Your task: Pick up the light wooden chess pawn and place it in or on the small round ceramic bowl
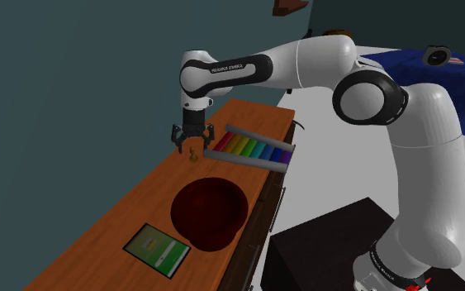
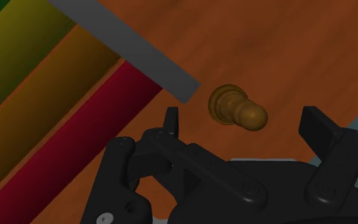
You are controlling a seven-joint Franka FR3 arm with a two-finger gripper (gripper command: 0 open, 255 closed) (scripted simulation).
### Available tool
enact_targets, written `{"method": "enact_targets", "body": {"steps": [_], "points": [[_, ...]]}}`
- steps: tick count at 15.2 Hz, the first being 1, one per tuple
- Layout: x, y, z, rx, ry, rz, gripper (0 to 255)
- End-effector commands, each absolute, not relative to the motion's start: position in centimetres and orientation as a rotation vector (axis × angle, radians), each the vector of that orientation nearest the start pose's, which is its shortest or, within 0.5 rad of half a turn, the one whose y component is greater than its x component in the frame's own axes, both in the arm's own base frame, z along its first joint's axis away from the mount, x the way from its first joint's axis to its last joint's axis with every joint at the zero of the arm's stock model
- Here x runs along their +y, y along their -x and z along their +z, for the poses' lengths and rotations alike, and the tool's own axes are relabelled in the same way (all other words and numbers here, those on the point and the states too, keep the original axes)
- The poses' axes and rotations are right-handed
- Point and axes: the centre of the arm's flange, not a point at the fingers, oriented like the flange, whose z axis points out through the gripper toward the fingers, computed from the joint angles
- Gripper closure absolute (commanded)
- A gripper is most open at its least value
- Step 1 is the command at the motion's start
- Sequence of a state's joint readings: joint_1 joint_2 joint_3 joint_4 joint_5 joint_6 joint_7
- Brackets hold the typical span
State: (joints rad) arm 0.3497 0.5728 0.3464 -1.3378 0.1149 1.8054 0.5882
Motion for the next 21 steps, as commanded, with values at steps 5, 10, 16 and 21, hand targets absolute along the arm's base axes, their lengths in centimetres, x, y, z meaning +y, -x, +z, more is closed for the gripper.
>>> {"method": "enact_targets", "body": {"steps": [5, 10, 16, 21], "points": [[42.3, -56.3, 39.4, -0.047, 2.927, 0.351, 0], [42.2, -56.2, 39.4, -0.046, 2.927, 0.351, 255], [42.2, -56.0, 39.2, -0.047, 2.927, 0.351, 255], [42.3, -56.3, 40.5, -0.047, 2.927, 0.351, 255]]}}
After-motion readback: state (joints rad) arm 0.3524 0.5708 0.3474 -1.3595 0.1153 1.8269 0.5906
